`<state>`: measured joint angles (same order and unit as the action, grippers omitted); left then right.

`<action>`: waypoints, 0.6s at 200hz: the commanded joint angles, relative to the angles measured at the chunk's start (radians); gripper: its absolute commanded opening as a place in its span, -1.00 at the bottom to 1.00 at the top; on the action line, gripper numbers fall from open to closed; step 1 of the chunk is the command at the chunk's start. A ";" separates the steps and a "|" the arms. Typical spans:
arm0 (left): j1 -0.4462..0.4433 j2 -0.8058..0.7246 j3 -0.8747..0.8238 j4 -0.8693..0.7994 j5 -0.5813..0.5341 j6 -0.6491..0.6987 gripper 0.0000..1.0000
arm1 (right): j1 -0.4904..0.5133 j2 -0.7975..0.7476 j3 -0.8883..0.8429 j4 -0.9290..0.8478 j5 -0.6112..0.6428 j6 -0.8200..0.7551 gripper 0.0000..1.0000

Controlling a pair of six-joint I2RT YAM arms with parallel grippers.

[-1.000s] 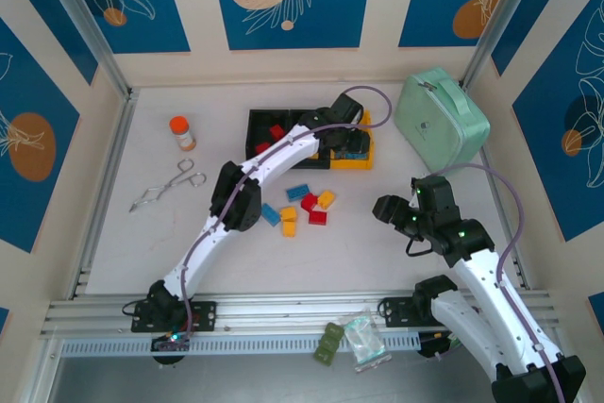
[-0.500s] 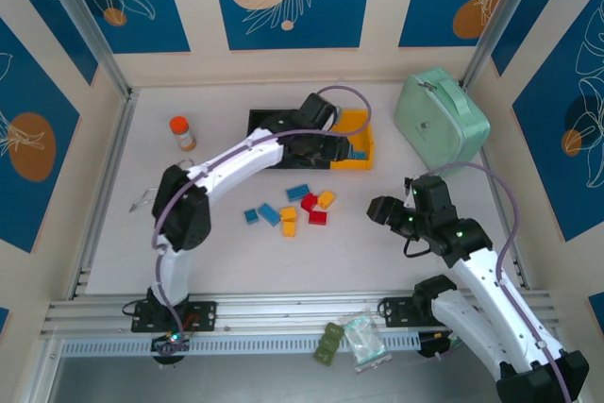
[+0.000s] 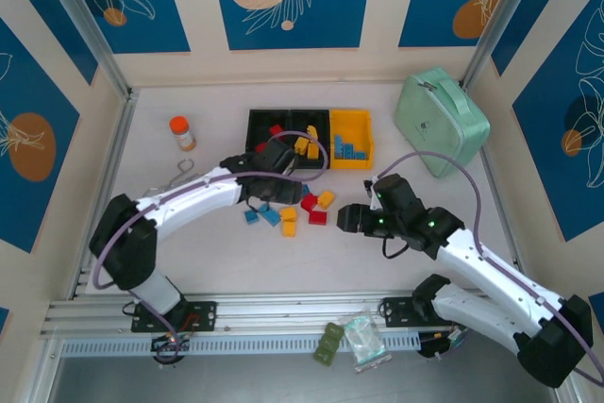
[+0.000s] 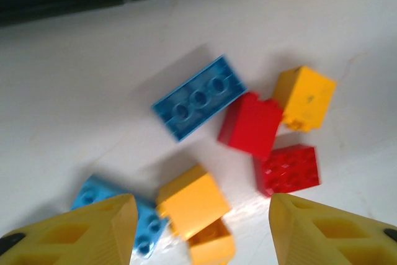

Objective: Sort the legos into containers by color
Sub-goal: Pick up the lego from the center of the table.

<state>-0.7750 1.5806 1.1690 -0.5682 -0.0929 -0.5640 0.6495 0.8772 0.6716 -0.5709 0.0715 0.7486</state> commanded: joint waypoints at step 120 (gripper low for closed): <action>0.066 -0.033 -0.273 0.018 -0.202 -0.244 0.33 | 0.058 0.098 0.063 0.071 0.020 -0.020 0.34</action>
<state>-0.7189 1.5124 0.9054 -0.5686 -0.2684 -0.7826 0.7013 0.9916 0.7147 -0.4892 0.0784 0.7403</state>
